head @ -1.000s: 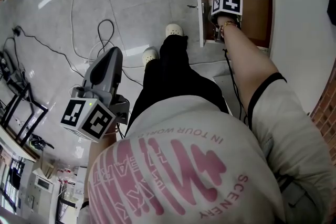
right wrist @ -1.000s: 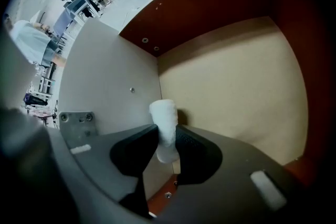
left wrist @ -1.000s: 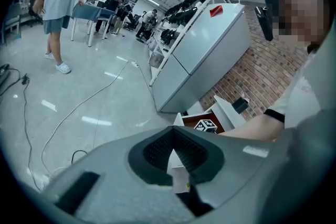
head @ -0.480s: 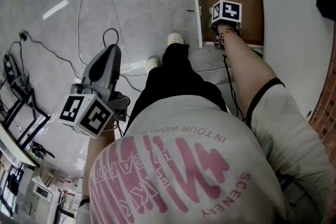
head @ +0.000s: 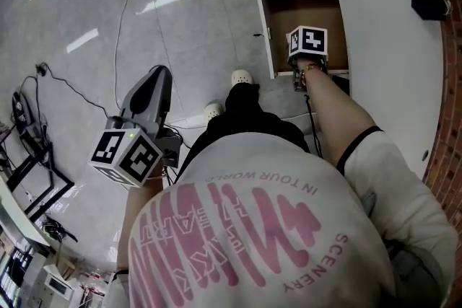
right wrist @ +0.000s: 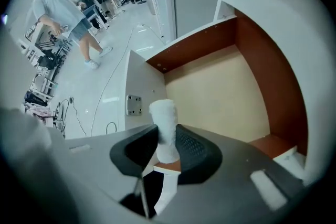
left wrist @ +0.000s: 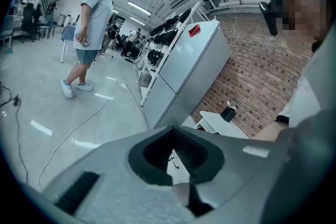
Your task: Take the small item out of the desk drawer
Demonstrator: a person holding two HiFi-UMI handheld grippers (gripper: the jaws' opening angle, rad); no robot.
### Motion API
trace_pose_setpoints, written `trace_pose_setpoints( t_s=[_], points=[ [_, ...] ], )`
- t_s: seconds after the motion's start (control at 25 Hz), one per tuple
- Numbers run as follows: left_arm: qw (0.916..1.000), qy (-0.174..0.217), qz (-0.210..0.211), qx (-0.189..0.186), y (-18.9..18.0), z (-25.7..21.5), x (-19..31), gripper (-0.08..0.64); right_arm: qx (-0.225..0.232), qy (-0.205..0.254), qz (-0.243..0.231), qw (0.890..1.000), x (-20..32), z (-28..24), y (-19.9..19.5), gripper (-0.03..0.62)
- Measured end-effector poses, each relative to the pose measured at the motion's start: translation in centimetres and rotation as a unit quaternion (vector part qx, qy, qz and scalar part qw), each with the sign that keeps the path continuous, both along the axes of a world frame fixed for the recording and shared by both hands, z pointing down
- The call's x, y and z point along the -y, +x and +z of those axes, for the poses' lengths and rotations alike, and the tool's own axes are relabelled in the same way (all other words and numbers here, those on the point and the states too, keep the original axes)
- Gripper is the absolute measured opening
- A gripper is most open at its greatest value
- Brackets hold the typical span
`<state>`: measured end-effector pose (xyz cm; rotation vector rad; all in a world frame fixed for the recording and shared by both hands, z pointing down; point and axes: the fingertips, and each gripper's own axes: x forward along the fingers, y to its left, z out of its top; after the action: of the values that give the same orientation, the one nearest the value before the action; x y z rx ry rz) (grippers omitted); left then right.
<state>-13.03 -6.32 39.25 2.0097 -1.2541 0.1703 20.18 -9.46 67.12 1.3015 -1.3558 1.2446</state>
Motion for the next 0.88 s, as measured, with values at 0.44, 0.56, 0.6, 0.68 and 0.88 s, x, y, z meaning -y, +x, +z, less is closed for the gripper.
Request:
trace_pose_setpoints(
  t_s=[0.44,0.56,0.6,0.68,0.88],
  points=[
    [0.9981,0.054,0.024,-0.016,1.9,-3.3,1.0,0.006,0.012,0.066,0.013,0.998,-1.4,-6.4,0.1,0.120],
    [0.9969,0.068,0.035,-0.019,2.6,-4.3,1.1,0.006,0.019,0.082,0.019,0.996,-2.2,-7.9,-0.2,0.120],
    [0.9965,0.072,0.038,-0.020,2.9,-4.6,1.1,0.006,0.018,0.085,0.019,0.996,-2.6,-8.4,-0.2,0.120],
    [0.9955,0.080,0.045,-0.023,3.5,-5.3,1.1,0.006,0.015,0.092,0.018,0.995,-3.2,-9.3,-0.1,0.120],
    [0.9921,0.104,0.063,-0.031,4.8,-7.3,1.7,0.006,0.021,0.117,0.032,0.992,-4.0,-11.5,0.0,0.120]
  ],
)
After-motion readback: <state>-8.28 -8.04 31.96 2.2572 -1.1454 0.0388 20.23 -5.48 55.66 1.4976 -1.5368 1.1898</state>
